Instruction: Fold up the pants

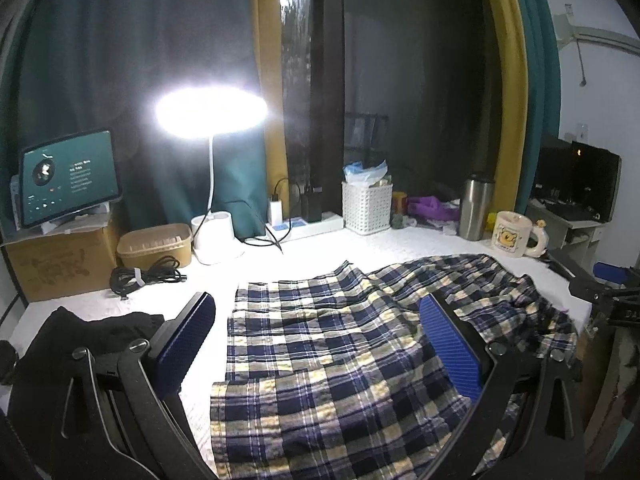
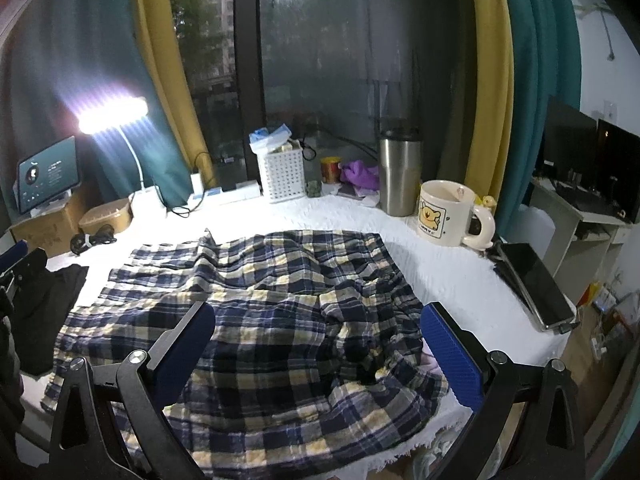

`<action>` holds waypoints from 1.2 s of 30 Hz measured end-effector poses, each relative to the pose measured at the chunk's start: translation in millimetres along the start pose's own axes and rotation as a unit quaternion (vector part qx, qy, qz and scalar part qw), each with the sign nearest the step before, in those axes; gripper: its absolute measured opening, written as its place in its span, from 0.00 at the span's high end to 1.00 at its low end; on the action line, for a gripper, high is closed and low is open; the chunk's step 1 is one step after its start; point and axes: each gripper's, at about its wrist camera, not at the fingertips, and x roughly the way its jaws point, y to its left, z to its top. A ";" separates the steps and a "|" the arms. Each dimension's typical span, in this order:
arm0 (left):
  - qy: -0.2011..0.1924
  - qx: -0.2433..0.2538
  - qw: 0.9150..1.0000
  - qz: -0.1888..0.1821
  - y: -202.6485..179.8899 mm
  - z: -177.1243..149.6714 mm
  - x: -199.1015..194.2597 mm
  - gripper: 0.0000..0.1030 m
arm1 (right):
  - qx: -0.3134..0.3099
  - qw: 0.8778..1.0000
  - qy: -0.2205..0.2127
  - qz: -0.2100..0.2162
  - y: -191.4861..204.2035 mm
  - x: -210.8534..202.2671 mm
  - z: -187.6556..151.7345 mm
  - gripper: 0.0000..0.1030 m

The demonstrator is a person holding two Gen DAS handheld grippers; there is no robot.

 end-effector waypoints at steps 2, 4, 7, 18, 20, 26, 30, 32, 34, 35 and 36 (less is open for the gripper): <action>0.011 0.001 1.000 0.001 2.4 3.1 12.6 0.02 | 0.008 1.000 -0.012 0.004 -2.5 8.5 7.4 0.00; 0.021 0.000 1.000 0.000 5.0 6.6 23.1 0.02 | 0.011 1.000 -0.004 0.004 -5.7 17.7 14.9 0.00; 0.035 -0.002 0.999 0.001 7.9 13.6 41.6 0.02 | 0.009 1.000 -0.001 0.004 -11.1 32.8 28.4 0.00; 0.059 -0.013 0.998 0.006 10.3 38.2 103.7 0.02 | 0.004 1.000 -0.005 0.022 -15.1 92.7 80.0 0.00; 0.065 -0.013 0.998 0.006 11.5 39.7 113.6 0.02 | 0.001 1.000 -0.005 0.026 -14.1 102.0 87.1 0.00; 0.083 -0.001 0.997 0.010 14.4 43.3 142.1 0.02 | -0.026 1.000 0.013 0.003 -19.8 138.4 102.7 0.00; 0.102 0.013 0.995 0.016 20.9 44.1 162.1 0.02 | -0.041 0.998 0.044 0.003 -30.6 169.6 107.1 0.00; 0.115 0.014 0.993 0.020 28.2 41.9 172.9 0.02 | -0.042 0.998 0.055 0.009 -33.3 183.1 107.5 0.00; 0.128 0.015 0.991 0.025 34.7 38.5 183.5 0.02 | -0.038 0.997 0.070 0.020 -36.1 198.8 107.4 0.00; 0.139 0.015 0.990 0.025 39.4 35.4 190.7 0.02 | -0.038 0.996 0.080 0.027 -37.0 205.1 105.5 0.00; 0.147 0.015 0.989 0.026 42.7 33.0 196.2 0.02 | -0.041 0.994 0.093 0.030 -37.9 213.0 102.8 0.00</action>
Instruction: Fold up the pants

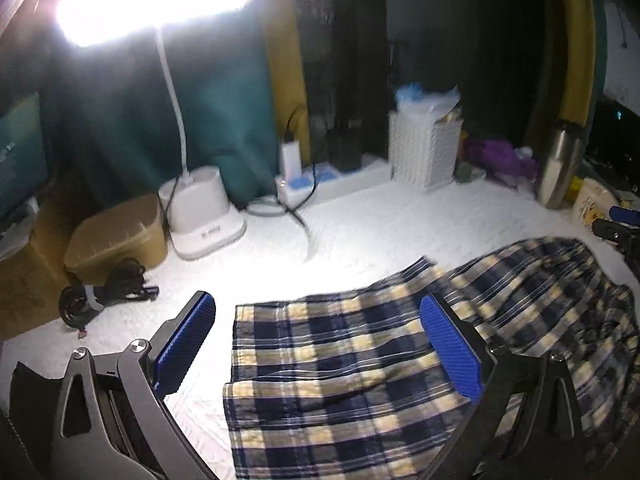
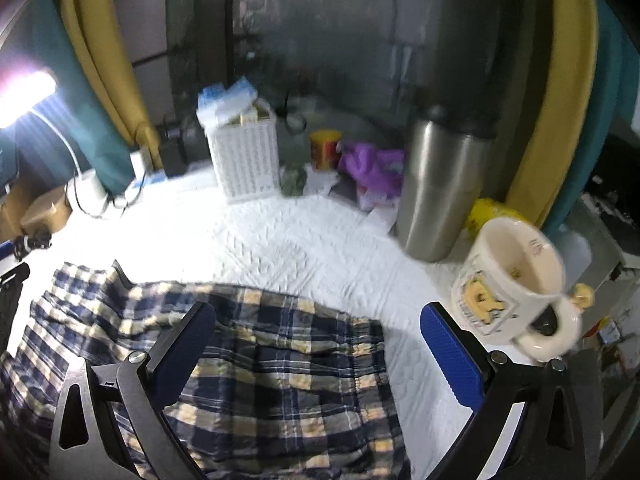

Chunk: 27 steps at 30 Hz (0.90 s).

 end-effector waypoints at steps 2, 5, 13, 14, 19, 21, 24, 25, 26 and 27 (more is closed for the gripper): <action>0.023 0.004 1.000 0.009 9.1 -3.0 16.3 0.02 | -0.004 1.000 0.025 0.009 -2.4 17.8 -3.9 0.00; 0.052 0.005 0.998 0.021 25.6 -8.0 35.8 0.02 | -0.018 0.998 0.066 0.016 -3.9 41.3 -13.7 0.03; 0.116 0.003 0.993 0.010 52.7 -24.6 72.2 0.14 | -0.012 0.994 0.107 0.035 -22.0 61.7 -11.9 0.14; 0.127 0.000 0.992 -0.004 53.8 -26.7 78.4 0.15 | -0.006 0.993 0.110 0.040 -24.2 64.6 -11.4 0.14; 0.116 -0.004 0.993 -0.026 54.2 -25.1 82.7 0.47 | -0.032 0.993 0.116 0.013 -18.0 72.2 -15.1 0.33; 0.113 0.007 0.993 -0.033 48.4 -23.9 81.5 0.66 | -0.040 0.993 0.111 0.008 -16.0 69.6 -14.7 0.44; 0.111 0.029 0.993 -0.042 36.6 -22.9 80.1 0.93 | -0.046 0.994 0.103 0.014 -14.8 64.3 -16.6 0.75; 0.109 0.035 0.993 -0.037 32.7 -23.5 79.4 0.96 | -0.053 0.994 0.100 0.008 -13.2 63.5 -17.1 0.77; 0.105 0.041 0.993 -0.027 30.0 -23.7 78.6 0.96 | -0.060 0.993 0.097 0.000 -10.9 62.5 -17.7 0.78; 0.101 0.045 0.994 -0.024 28.9 -23.6 76.5 0.98 | -0.067 0.993 0.093 -0.011 -8.5 61.3 -17.2 0.80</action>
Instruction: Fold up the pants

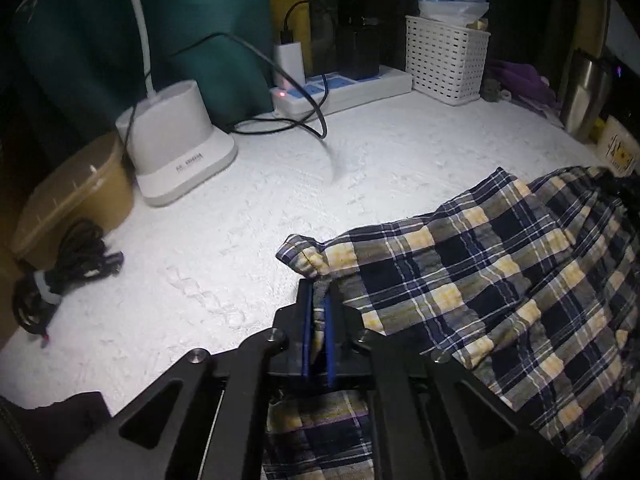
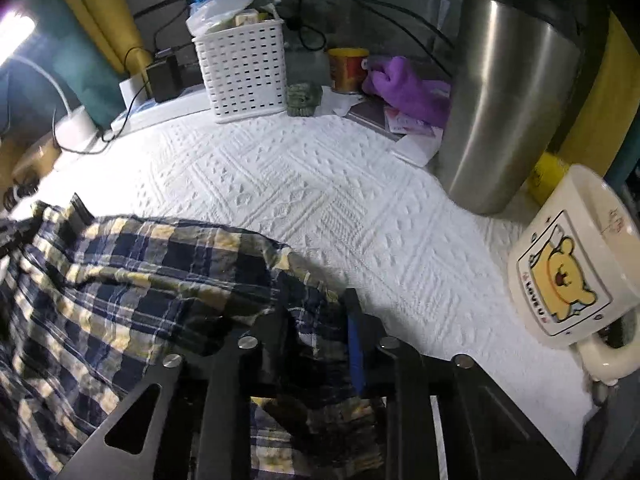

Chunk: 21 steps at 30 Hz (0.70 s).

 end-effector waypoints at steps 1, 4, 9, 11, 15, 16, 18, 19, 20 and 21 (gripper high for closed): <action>-0.004 0.000 1.000 0.000 0.7 1.3 -1.7 0.98 | -0.004 1.000 -0.007 -0.015 0.8 -3.5 0.3 0.81; -0.018 -0.005 1.000 0.002 5.4 2.5 -10.9 0.98 | 0.003 0.999 -0.028 -0.042 -3.5 -14.7 5.1 0.82; -0.024 -0.004 1.000 0.014 10.3 15.4 -12.6 0.98 | 0.015 0.996 -0.038 -0.074 -16.6 -23.0 9.6 0.82; -0.028 0.003 1.000 0.012 6.8 21.8 -11.1 0.98 | 0.010 0.995 -0.035 -0.094 -16.9 -21.6 6.9 0.82; -0.029 0.013 0.999 0.015 -0.2 29.2 -4.9 0.98 | 0.010 0.993 -0.015 -0.115 -16.6 -6.9 2.8 0.82; -0.026 0.014 0.999 0.015 -0.7 30.3 -0.9 0.98 | 0.010 0.993 -0.008 -0.115 -16.3 -1.8 1.5 0.82; -0.018 0.013 1.000 0.016 -1.4 30.1 5.2 0.98 | 0.014 0.994 -0.004 -0.112 -16.2 3.2 1.9 0.82; -0.012 0.012 1.000 0.016 -0.9 28.5 9.1 0.98 | 0.012 0.994 0.000 -0.113 -15.9 5.8 2.7 0.82; -0.005 0.010 1.000 0.017 0.0 26.0 13.9 0.98 | 0.013 0.994 0.000 -0.111 -16.4 6.7 3.5 0.82; -0.002 0.009 1.000 0.018 0.7 24.7 16.6 0.98 | 0.016 0.994 0.002 -0.109 -18.2 7.8 4.7 0.82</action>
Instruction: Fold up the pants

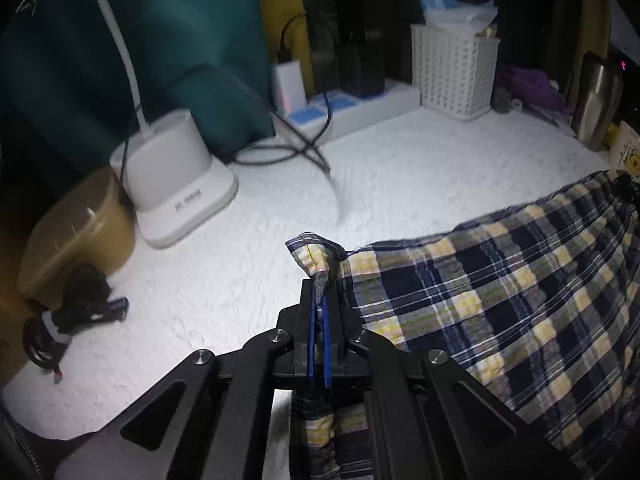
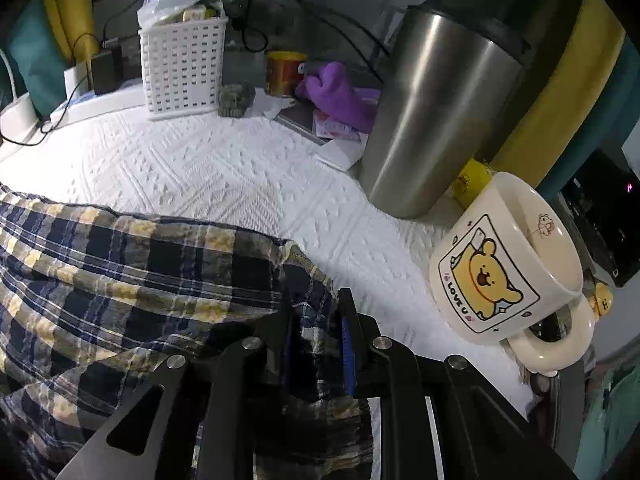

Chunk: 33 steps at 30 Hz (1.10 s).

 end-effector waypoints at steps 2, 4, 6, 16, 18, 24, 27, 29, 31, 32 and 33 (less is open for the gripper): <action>0.007 -0.009 1.000 0.005 2.5 -1.9 4.8 0.96 | 0.002 1.000 0.003 -0.002 -1.0 0.2 0.0 0.75; 0.010 -0.020 1.000 0.022 6.5 -1.4 6.2 0.93 | 0.008 1.000 0.006 -0.002 -4.9 3.0 1.8 0.66; 0.011 -0.031 0.999 0.032 11.9 -1.0 6.9 0.93 | 0.015 1.000 0.008 0.001 -9.0 0.9 0.7 0.52; 0.004 -0.099 0.993 0.062 53.9 -6.0 -19.2 0.68 | 0.021 0.999 -0.028 0.033 -1.6 -54.6 -21.4 0.23; -0.005 -0.107 0.992 0.066 61.1 -8.7 -32.0 0.63 | 0.025 0.998 -0.038 0.034 -3.5 -68.1 -28.7 0.23; -0.029 -0.119 0.991 0.053 60.1 -30.3 -73.6 0.55 | 0.030 0.998 -0.050 0.032 -8.2 -100.6 -59.8 0.23; -0.036 -0.124 0.991 0.021 47.6 -47.3 -96.9 0.53 | 0.032 0.998 -0.050 0.033 -10.3 -115.1 -80.4 0.23; -0.035 -0.118 0.992 0.006 36.6 -58.0 -104.8 0.49 | 0.034 0.998 -0.048 0.034 -11.5 -122.4 -93.4 0.23; -0.026 -0.110 0.994 -0.003 24.1 -69.9 -107.3 0.48 | 0.040 0.998 -0.043 0.032 -14.7 -125.2 -105.7 0.23; -0.022 -0.109 0.994 -0.007 18.1 -78.8 -109.6 0.48 | 0.044 0.998 -0.041 0.033 -16.6 -126.6 -112.7 0.23; -0.018 -0.109 0.994 -0.010 14.9 -84.6 -110.1 0.48 | 0.047 0.998 -0.038 0.032 -18.0 -127.3 -118.2 0.23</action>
